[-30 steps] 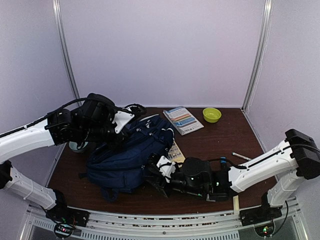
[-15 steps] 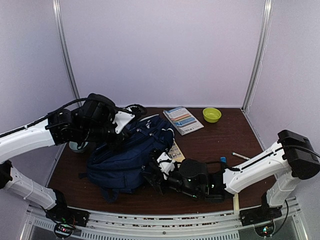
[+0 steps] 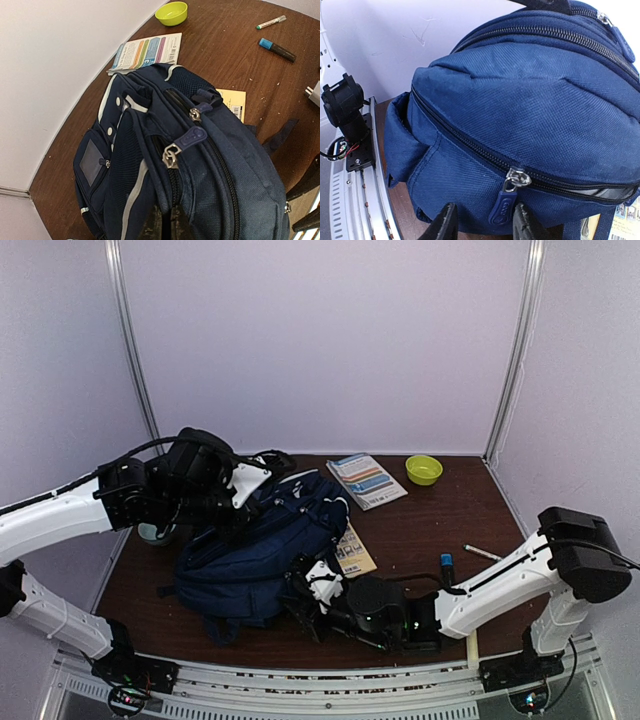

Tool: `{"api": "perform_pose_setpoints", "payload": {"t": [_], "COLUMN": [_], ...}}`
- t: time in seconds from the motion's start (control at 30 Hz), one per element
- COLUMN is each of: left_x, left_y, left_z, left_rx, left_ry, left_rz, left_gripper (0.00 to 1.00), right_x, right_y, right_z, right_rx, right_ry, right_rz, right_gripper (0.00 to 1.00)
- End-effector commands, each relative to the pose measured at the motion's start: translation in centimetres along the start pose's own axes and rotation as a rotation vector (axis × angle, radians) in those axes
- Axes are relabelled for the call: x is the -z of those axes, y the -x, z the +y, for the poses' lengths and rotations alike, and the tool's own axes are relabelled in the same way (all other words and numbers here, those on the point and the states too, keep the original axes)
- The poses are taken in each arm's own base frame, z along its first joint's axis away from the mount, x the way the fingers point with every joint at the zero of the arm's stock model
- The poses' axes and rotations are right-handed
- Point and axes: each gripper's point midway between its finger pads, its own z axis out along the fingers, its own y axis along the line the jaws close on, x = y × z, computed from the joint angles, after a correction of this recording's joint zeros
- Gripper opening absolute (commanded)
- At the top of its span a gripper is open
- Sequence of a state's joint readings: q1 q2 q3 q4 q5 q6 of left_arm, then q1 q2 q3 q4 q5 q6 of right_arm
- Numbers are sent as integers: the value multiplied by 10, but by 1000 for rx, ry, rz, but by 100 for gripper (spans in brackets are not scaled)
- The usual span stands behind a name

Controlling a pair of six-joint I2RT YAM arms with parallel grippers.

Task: Pack the student bag
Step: Pick up the largest pocket of the bag from the student bag, then unzip the largest pocket of the student bag.

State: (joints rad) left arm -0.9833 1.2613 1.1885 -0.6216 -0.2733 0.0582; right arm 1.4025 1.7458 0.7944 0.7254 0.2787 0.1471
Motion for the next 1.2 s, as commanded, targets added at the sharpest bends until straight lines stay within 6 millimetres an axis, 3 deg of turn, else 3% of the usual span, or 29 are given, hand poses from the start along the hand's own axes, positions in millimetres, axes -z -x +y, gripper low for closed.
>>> {"api": "perform_pose_setpoints", "payload": {"t": [0.0, 0.17, 0.4, 0.83, 1.17], "left_x": [16, 16, 16, 16, 15], "left_y": [46, 46, 46, 46, 45], "left_z": [18, 17, 17, 17, 15], "left_rx": [57, 56, 56, 54, 47], "left_ry": [51, 49, 43, 45, 36], "left_rz": [-164, -165, -166, -165, -159], "left_gripper": [0, 0, 0, 0, 0], "right_x": [-5, -4, -8, -5, 9], "right_y": [5, 8, 12, 14, 23], "right_z": [-8, -14, -14, -7, 4], "right_rx": [-20, -21, -17, -13, -62], "right_ry": [-69, -105, -121, -68, -21], "right_rz": [-36, -58, -65, -75, -74], "right_gripper": [34, 25, 31, 0, 0]}}
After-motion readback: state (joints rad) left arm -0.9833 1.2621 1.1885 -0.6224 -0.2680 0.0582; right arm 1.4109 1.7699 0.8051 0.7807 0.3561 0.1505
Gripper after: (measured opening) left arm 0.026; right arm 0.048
